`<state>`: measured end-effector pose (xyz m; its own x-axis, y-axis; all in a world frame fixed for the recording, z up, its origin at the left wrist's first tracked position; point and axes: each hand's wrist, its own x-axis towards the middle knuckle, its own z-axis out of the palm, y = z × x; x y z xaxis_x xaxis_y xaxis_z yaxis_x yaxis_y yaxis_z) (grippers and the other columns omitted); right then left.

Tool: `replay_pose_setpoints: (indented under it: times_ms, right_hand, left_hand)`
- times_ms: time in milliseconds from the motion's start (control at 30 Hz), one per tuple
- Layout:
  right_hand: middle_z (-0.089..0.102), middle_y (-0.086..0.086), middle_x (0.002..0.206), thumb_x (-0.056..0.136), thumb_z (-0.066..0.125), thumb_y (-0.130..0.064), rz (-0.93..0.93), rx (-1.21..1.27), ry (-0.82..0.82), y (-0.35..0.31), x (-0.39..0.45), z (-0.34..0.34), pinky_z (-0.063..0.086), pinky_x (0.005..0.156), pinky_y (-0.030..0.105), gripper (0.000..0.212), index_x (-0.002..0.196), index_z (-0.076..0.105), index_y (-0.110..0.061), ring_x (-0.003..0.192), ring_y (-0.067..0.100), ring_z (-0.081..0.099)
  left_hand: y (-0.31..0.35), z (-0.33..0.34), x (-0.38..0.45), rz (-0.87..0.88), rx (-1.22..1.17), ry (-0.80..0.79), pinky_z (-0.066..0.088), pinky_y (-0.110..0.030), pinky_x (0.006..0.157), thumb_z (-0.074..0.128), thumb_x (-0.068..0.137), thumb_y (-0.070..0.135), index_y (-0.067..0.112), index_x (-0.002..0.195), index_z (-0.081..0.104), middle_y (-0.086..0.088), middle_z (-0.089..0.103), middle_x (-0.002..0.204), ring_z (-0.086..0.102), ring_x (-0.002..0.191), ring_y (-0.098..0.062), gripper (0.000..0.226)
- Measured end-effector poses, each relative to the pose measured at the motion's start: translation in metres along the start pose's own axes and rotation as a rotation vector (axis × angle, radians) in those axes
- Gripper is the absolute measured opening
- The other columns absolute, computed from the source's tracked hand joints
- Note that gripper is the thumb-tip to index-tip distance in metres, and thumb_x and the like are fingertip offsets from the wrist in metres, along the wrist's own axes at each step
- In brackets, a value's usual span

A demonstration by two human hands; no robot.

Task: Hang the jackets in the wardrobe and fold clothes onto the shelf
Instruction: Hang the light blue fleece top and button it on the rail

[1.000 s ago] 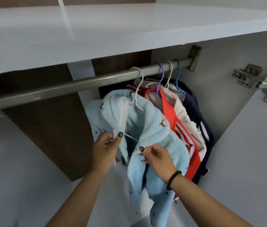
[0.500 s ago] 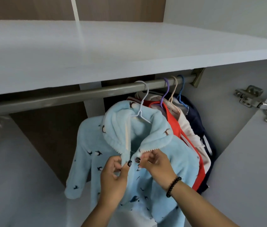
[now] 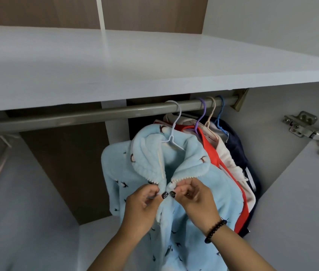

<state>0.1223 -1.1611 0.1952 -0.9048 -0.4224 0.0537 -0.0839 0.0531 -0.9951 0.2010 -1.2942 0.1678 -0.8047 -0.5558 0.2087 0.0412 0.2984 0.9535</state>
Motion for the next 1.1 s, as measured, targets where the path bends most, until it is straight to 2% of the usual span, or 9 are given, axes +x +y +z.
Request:
replay_pose_setpoints:
  times_ms: [133, 233, 300, 433, 533, 633, 733, 933, 1100]
  right_hand:
    - [0.063, -0.001, 0.067, 0.077, 0.072, 0.008, -0.034, -0.064, 0.016, -0.004, 0.000, -0.002, 0.053, 0.067, 0.020, 0.019, 0.079, 0.065, -0.011, 0.066, 0.009, 0.059]
    - [0.065, -0.002, 0.067, 0.077, 0.074, 0.003, -0.060, -0.144, 0.040, -0.007, -0.001, -0.001, 0.054, 0.071, 0.023, 0.019, 0.078, 0.065, -0.014, 0.067, 0.009, 0.062]
    - [0.066, -0.004, 0.067, 0.076, 0.073, 0.002, -0.087, -0.199, 0.051, -0.010, -0.003, -0.001, 0.053, 0.068, 0.021, 0.021, 0.078, 0.064, -0.017, 0.064, 0.007, 0.062]
    - [0.066, -0.005, 0.066, 0.076, 0.071, 0.002, -0.145, -0.295, 0.081, -0.016, -0.002, -0.004, 0.053, 0.066, 0.020, 0.022, 0.082, 0.061, -0.017, 0.063, 0.008, 0.063]
    - [0.067, -0.011, 0.068, 0.075, 0.071, 0.001, -0.170, -0.314, 0.091, -0.018, -0.002, -0.003, 0.053, 0.066, 0.021, 0.024, 0.082, 0.060, -0.019, 0.063, 0.008, 0.063]
    - [0.066, -0.012, 0.070, 0.076, 0.070, 0.003, -0.201, -0.357, 0.051, -0.017, 0.000, -0.004, 0.053, 0.066, 0.023, 0.027, 0.072, 0.063, -0.023, 0.064, 0.007, 0.062]
    - [0.067, -0.017, 0.069, 0.077, 0.068, 0.007, -0.220, -0.398, -0.009, -0.015, 0.002, -0.007, 0.051, 0.066, 0.018, 0.040, 0.065, 0.063, -0.031, 0.066, 0.005, 0.063]
    - [0.062, -0.011, 0.073, 0.078, 0.068, 0.004, -0.361, -0.509, -0.034, -0.016, 0.003, -0.005, 0.046, 0.068, 0.009, 0.033, 0.077, 0.055, -0.027, 0.074, 0.005, 0.060]
    - [0.061, -0.007, 0.085, 0.073, 0.073, -0.003, -0.347, -0.450, -0.070, -0.012, -0.005, 0.005, 0.047, 0.075, 0.012, 0.036, 0.089, 0.054, -0.028, 0.079, 0.005, 0.058]
  left_hand:
    - [0.004, 0.000, -0.001, -0.004, -0.048, 0.006, 0.050, -0.007, 0.072, 0.070, 0.083, -0.004, 0.042, 0.073, 0.071, 0.022, 0.073, 0.081, 0.069, 0.078, 0.004, 0.047]
    - [0.007, 0.001, -0.001, -0.052, -0.146, -0.012, 0.056, -0.018, 0.072, 0.073, 0.082, -0.001, 0.042, 0.079, 0.075, 0.009, 0.076, 0.080, 0.073, 0.077, -0.007, 0.043]
    - [0.012, 0.001, -0.001, -0.089, -0.232, -0.028, 0.059, -0.025, 0.070, 0.076, 0.079, 0.003, 0.037, 0.080, 0.077, 0.001, 0.077, 0.080, 0.074, 0.077, -0.013, 0.035]
    - [0.017, 0.002, 0.000, -0.129, -0.301, -0.039, 0.056, -0.019, 0.065, 0.074, 0.078, -0.001, 0.023, 0.077, 0.077, -0.004, 0.076, 0.079, 0.073, 0.073, -0.015, 0.024]
    - [0.018, 0.001, 0.001, -0.134, -0.310, -0.065, 0.054, -0.017, 0.065, 0.071, 0.083, -0.001, 0.014, 0.091, 0.074, -0.003, 0.077, 0.083, 0.073, 0.075, -0.013, 0.017]
    - [0.017, 0.002, 0.001, -0.139, -0.289, -0.108, 0.054, -0.018, 0.067, 0.065, 0.090, 0.006, 0.019, 0.090, 0.073, -0.002, 0.076, 0.083, 0.071, 0.076, -0.011, 0.016]
    - [0.016, 0.001, 0.004, -0.195, -0.312, -0.178, 0.056, -0.022, 0.070, 0.054, 0.097, 0.006, 0.023, 0.091, 0.073, -0.003, 0.076, 0.089, 0.072, 0.084, -0.016, 0.026]
    - [0.017, -0.011, 0.017, -0.346, -0.358, -0.313, 0.056, -0.024, 0.073, 0.059, 0.094, 0.006, 0.025, 0.087, 0.079, -0.007, 0.076, 0.092, 0.073, 0.084, -0.017, 0.028]
    - [0.012, -0.018, 0.030, -0.469, -0.448, -0.290, 0.055, -0.023, 0.067, 0.065, 0.089, 0.004, 0.022, 0.082, 0.080, -0.007, 0.075, 0.082, 0.070, 0.073, -0.012, 0.025]
